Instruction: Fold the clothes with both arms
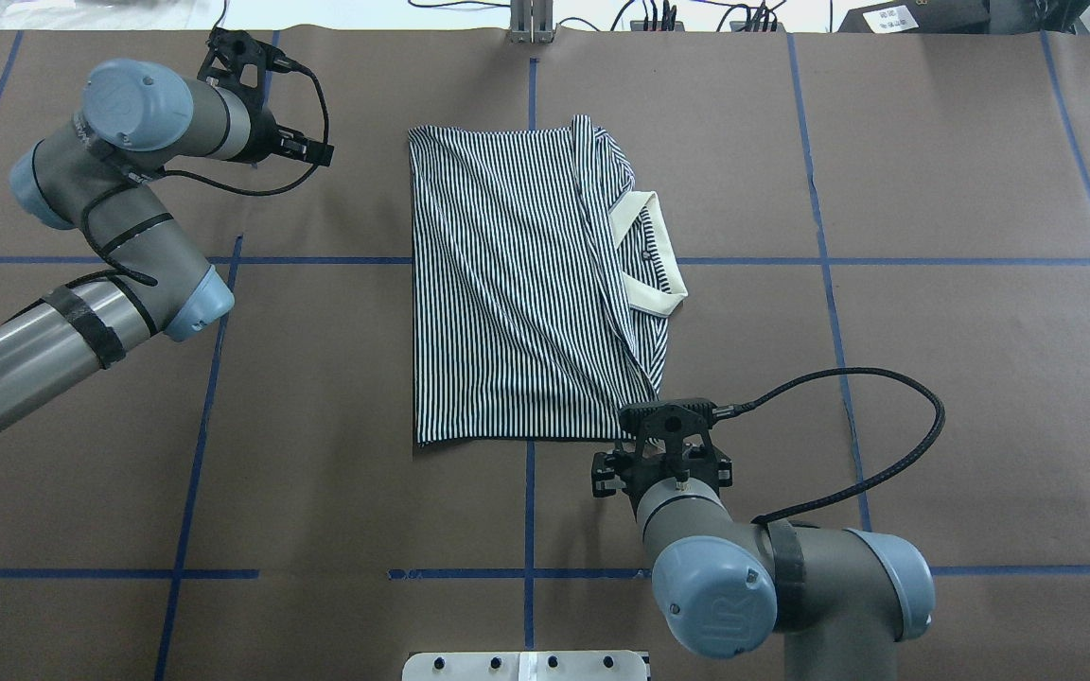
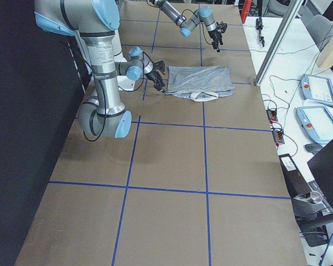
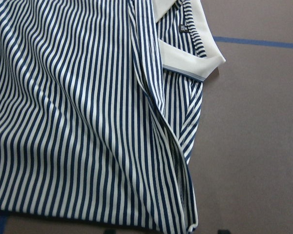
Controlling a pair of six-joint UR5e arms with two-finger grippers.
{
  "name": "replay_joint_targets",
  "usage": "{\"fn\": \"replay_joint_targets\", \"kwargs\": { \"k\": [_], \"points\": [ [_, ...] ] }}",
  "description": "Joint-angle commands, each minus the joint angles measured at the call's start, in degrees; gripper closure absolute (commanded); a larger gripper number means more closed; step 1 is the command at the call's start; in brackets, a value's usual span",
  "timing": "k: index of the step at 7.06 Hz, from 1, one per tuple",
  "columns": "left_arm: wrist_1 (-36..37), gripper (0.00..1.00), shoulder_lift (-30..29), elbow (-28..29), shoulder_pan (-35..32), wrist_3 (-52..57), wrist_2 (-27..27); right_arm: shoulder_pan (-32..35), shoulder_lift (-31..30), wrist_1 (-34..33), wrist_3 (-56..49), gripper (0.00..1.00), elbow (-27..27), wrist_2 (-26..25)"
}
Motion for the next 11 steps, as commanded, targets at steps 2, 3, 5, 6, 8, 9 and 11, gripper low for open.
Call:
{"fn": "replay_joint_targets", "kwargs": {
  "k": [2, 3, 5, 6, 8, 9, 11],
  "points": [
    [0.0, 0.00, -0.1, 0.0, -0.1, 0.0, -1.1, 11.6, 5.7, -0.3, -8.5, 0.00, -3.9, 13.2],
    [0.0, 0.00, 0.0, -0.3, -0.1, 0.0, -2.3, 14.3, 10.5, -0.3, -8.6, 0.00, -10.0, 15.7],
    [0.1, 0.00, 0.0, -0.9, -0.1, 0.0, -2.5, 16.2, 13.8, -0.3, -11.6, 0.00, -17.4, 19.1],
    [0.1, 0.00, 0.0, -0.9, -0.1, 0.0, -2.5, 16.4, 13.9, -0.4, -11.8, 0.00, -18.6, 20.3],
    [0.1, 0.00, 0.0, -0.9, 0.0, 0.0, -3.1, 16.3, 13.9, -0.5, -11.9, 0.00, -19.7, 20.4],
    [0.1, 0.00, 0.0, -0.9, 0.0, 0.0, -3.1, 16.4, 13.9, -0.5, -13.0, 0.00, -20.5, 20.4],
    [0.1, 0.00, 0.4, -0.9, 0.0, 0.1, -3.1, 17.8, 13.9, -4.5, -16.8, 0.00, -20.4, 22.3]
  ]
}}
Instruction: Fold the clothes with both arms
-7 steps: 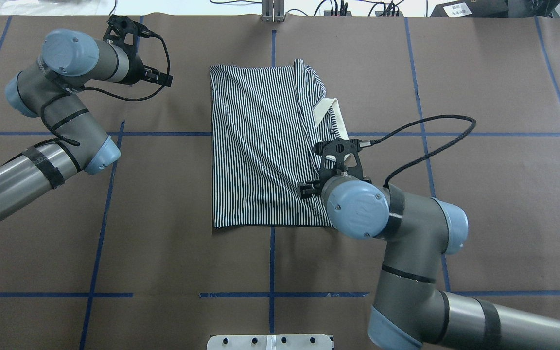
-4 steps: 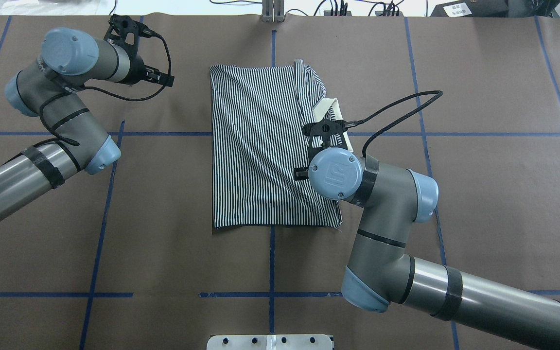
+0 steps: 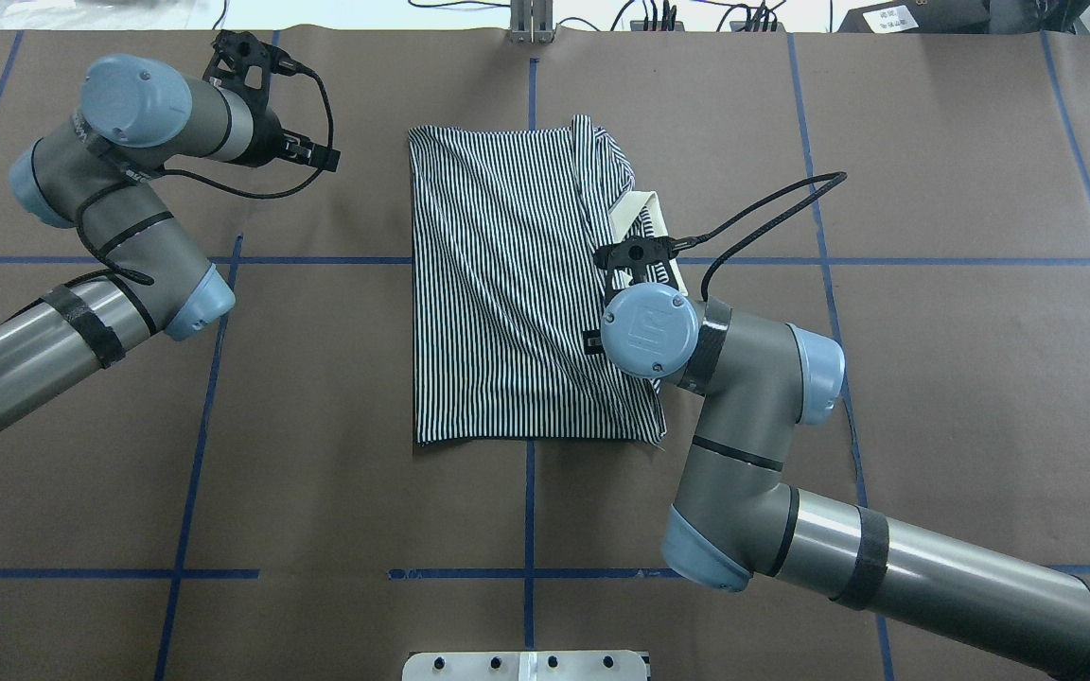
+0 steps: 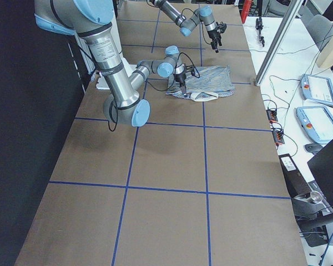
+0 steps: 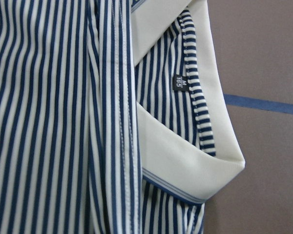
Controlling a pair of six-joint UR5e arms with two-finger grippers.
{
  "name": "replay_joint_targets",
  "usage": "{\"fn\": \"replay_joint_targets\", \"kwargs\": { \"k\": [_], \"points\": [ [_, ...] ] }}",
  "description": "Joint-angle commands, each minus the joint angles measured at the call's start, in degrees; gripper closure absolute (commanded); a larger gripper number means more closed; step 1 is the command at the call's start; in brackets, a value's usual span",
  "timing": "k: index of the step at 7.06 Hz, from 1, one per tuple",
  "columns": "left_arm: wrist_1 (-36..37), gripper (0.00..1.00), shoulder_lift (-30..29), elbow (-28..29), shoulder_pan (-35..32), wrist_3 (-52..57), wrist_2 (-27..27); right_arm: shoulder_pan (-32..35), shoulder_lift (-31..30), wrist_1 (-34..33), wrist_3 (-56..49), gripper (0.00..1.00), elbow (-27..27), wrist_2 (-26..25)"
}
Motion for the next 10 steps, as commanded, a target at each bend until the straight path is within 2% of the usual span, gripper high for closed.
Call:
{"fn": "replay_joint_targets", "kwargs": {
  "k": [1, 4, 6, 8, 10],
  "points": [
    [0.0, 0.00, 0.2, 0.0, 0.0, 0.0, 0.0, 2.8, -0.1, -3.7, -5.2, 0.00, -0.1, 2.0],
    [0.0, 0.00, 0.2, 0.0, 0.0, 0.0, 0.0, 6.5, -3.2, -4.3, -9.3, 0.00, 0.7, 3.7],
    [0.0, 0.00, 0.2, 0.0, 0.0, 0.0, 0.0, 7.0, -2.3, -3.7, -8.6, 0.00, 0.8, 4.4],
    [0.0, 0.00, 0.1, 0.0, 0.1, 0.0, 0.0, 7.9, 2.9, -3.8, -6.4, 0.00, -0.5, 5.0],
    [0.0, 0.00, 0.2, 0.0, 0.0, -0.1, 0.0, 7.9, 11.4, -3.5, -3.6, 0.00, -10.3, 5.0]
  ]
}}
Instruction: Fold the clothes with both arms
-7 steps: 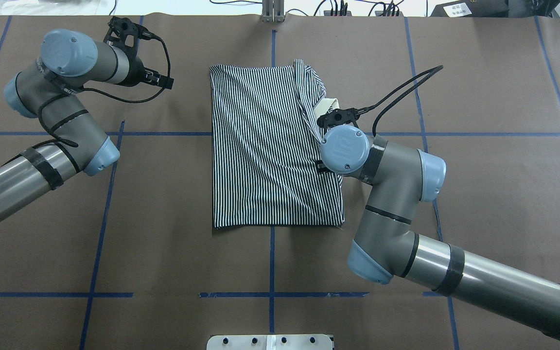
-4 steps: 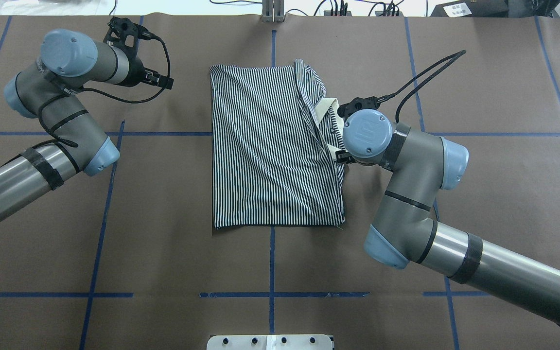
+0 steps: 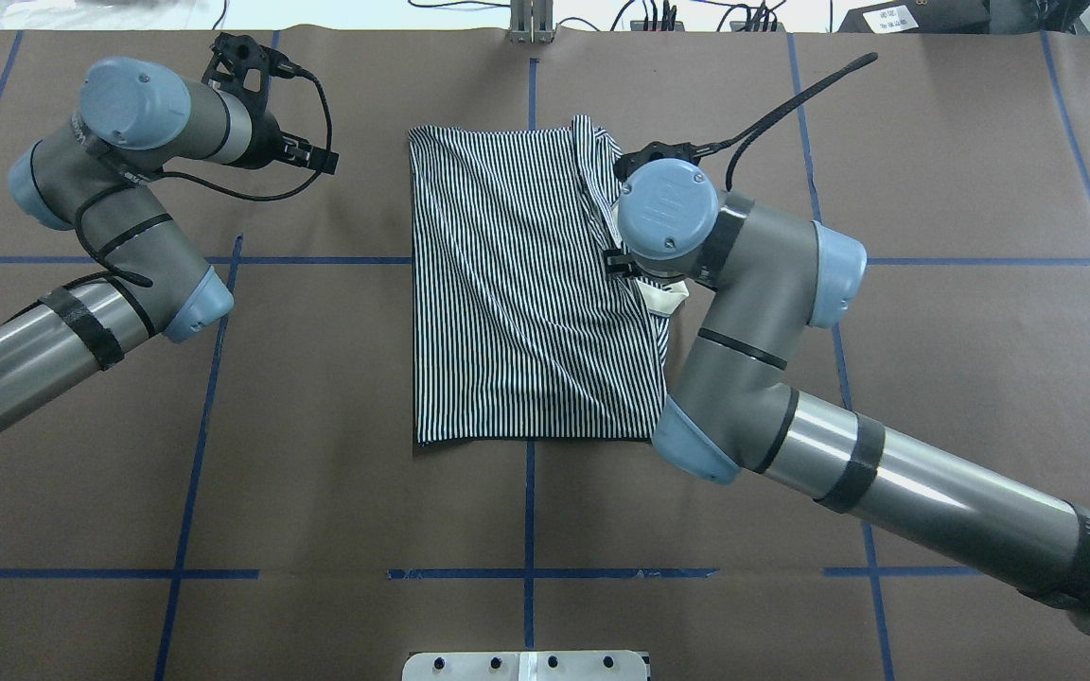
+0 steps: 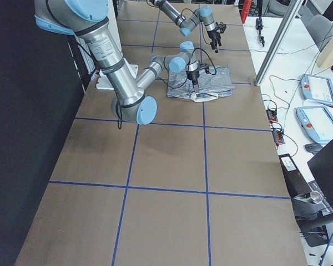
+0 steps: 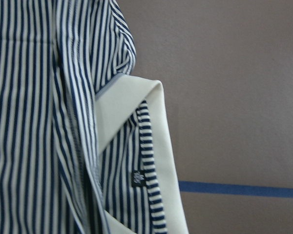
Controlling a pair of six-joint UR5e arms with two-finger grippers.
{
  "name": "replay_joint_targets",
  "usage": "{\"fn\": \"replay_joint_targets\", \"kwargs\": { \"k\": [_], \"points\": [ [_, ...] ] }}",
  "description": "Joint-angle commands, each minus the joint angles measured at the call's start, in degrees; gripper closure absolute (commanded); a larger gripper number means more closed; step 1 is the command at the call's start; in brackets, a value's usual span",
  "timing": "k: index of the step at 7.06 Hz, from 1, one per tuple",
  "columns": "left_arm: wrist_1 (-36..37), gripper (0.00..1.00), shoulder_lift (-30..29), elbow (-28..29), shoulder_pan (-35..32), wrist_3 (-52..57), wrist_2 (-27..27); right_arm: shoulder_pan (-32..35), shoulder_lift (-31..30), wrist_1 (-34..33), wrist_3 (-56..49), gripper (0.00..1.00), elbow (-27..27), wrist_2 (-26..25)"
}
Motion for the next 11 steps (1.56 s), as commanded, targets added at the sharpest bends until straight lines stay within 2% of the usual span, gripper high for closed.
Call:
{"fn": "replay_joint_targets", "kwargs": {
  "k": [1, 8, 11],
  "points": [
    [0.0, 0.00, 0.0, 0.0, 0.0, -0.1, -0.1, 0.0, 7.0, 0.2, 1.5, 0.00, -9.2, 0.0],
    [-0.1, 0.00, 0.1, -0.1, 0.0, -0.1, -1.8, 0.0, 8.5, 1.1, 0.7, 0.00, -15.0, -0.4],
    [-0.1, 0.00, 0.1, 0.0, 0.0, -0.1, -1.8, 4.4, 7.9, 0.6, -4.1, 0.00, -16.8, 1.2]
  ]
}}
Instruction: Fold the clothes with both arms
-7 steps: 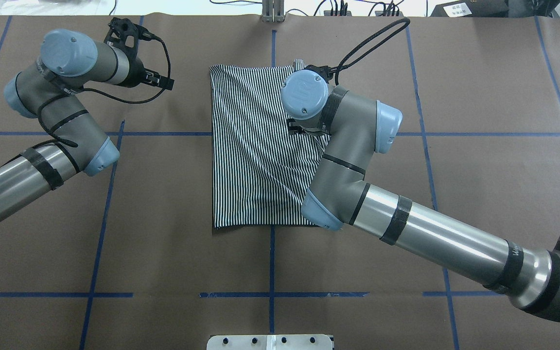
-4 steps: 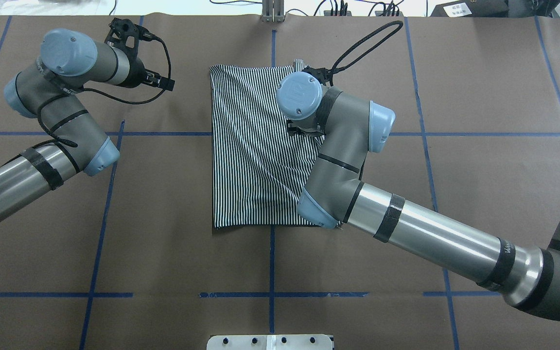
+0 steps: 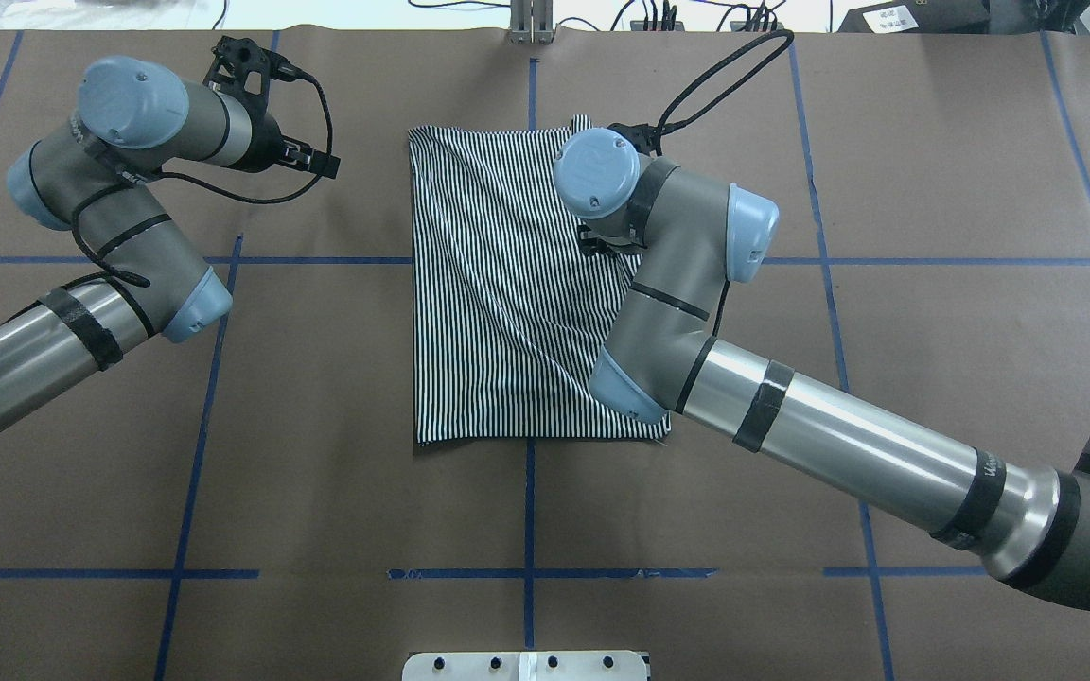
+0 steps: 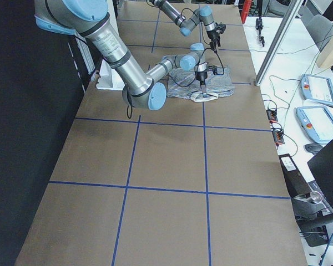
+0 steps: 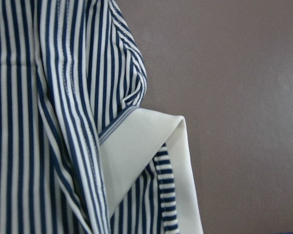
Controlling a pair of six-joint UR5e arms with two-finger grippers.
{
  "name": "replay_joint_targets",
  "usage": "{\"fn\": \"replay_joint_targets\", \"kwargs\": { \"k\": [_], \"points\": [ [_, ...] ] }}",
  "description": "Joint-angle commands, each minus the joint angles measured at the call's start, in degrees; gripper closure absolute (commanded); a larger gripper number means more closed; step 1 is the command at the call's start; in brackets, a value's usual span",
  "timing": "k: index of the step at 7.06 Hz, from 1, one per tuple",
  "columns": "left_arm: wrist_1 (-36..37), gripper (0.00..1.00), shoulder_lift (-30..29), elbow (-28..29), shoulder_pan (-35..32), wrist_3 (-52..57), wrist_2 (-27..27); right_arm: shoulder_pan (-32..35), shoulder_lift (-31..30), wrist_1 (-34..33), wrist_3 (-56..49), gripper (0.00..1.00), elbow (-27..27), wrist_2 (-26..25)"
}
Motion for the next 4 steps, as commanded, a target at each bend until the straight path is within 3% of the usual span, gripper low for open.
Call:
{"fn": "replay_joint_targets", "kwargs": {
  "k": [1, 4],
  "points": [
    [0.0, 0.00, 0.0, 0.0, 0.0, 0.1, 0.0, 4.0, -2.3, -0.3, -5.3, 0.00, -0.5, 1.7],
    [0.0, 0.00, -0.1, 0.0, 0.0, 0.1, 0.0, 7.6, -4.2, 0.4, -8.9, 0.00, -0.3, 4.1]
  ]
}}
